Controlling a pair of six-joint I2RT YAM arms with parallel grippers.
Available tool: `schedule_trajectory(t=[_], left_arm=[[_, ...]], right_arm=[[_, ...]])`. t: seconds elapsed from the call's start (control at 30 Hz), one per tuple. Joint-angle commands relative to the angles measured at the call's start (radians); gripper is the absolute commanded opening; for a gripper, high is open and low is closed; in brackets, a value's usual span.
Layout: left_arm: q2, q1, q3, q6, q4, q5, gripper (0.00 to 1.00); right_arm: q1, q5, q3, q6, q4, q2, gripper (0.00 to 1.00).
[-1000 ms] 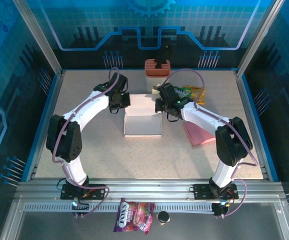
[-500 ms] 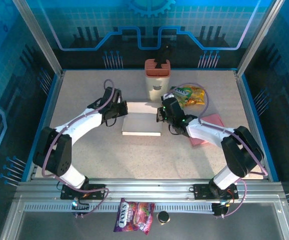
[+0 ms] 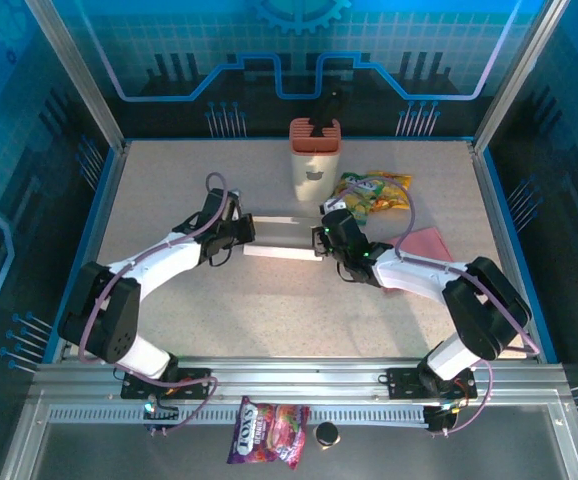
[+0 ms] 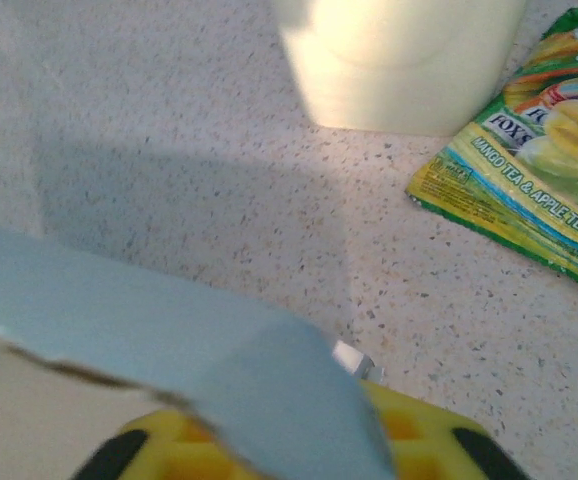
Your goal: Fold the paper box
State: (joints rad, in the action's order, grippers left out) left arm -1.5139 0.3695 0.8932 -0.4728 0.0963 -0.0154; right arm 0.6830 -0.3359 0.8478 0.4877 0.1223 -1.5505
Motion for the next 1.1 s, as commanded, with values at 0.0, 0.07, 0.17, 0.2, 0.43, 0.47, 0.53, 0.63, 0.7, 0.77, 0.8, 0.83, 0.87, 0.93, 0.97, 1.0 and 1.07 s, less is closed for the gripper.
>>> schedule_trajectory(t=[0.0,0.07,0.17,0.2,0.43,0.47,0.53,0.63,0.7,0.77,0.8,0.83,0.87,0.93,0.97,1.0,1.07], left_arm=[[0.03,0.036,-0.025,-0.015,0.035,0.03,0.0],[0.041,0.047,-0.033,-0.016,0.043,0.0,0.0],[0.048,0.062,-0.043,-0.024,0.044,-0.035,0.0],[0.048,0.067,-0.045,-0.026,0.044,-0.043,0.0],[0.061,0.092,-0.052,-0.038,0.059,-0.115,0.0],[0.064,0.095,-0.053,-0.038,0.061,-0.121,0.0],[0.07,0.1,-0.055,-0.039,0.065,-0.134,0.0],[0.079,0.107,-0.058,-0.04,0.067,-0.146,0.0],[0.084,0.114,-0.061,-0.041,0.068,-0.154,0.0],[0.089,0.119,-0.062,-0.041,0.068,-0.161,0.0],[0.09,0.121,-0.064,-0.041,0.07,-0.165,0.0],[0.093,0.126,-0.066,-0.042,0.07,-0.172,0.0],[0.095,0.129,-0.066,-0.043,0.07,-0.177,0.0],[0.098,0.138,-0.068,-0.043,0.07,-0.19,0.0],[0.1,0.144,-0.069,-0.043,0.069,-0.197,0.0],[0.101,0.147,-0.068,-0.043,0.071,-0.207,0.0],[0.104,0.159,-0.072,-0.048,0.071,-0.224,0.0]], right_arm=[[0.024,0.037,0.082,0.058,-0.168,0.055,0.29],[0.022,0.067,0.098,0.109,-0.25,0.084,0.41],[0.018,0.119,0.102,0.215,-0.357,0.132,0.55],[0.016,0.14,0.103,0.254,-0.39,0.147,0.58],[-0.005,0.251,0.098,0.417,-0.524,0.26,0.72],[-0.009,0.258,0.103,0.431,-0.54,0.272,0.74],[-0.023,0.283,0.119,0.461,-0.575,0.299,0.75],[-0.037,0.304,0.147,0.53,-0.629,0.337,0.75],[-0.046,0.313,0.155,0.614,-0.655,0.368,0.75],[-0.049,0.312,0.157,0.716,-0.659,0.402,0.75],[-0.048,0.307,0.162,0.787,-0.661,0.417,0.74],[-0.048,0.3,0.168,0.859,-0.663,0.428,0.74],[-0.047,0.293,0.175,0.917,-0.663,0.431,0.73],[-0.04,0.271,0.202,1.069,-0.69,0.42,0.69],[-0.036,0.266,0.215,1.126,-0.692,0.41,0.67],[-0.032,0.252,0.232,1.182,-0.682,0.393,0.66],[-0.024,0.223,0.277,1.247,-0.675,0.348,0.66]])
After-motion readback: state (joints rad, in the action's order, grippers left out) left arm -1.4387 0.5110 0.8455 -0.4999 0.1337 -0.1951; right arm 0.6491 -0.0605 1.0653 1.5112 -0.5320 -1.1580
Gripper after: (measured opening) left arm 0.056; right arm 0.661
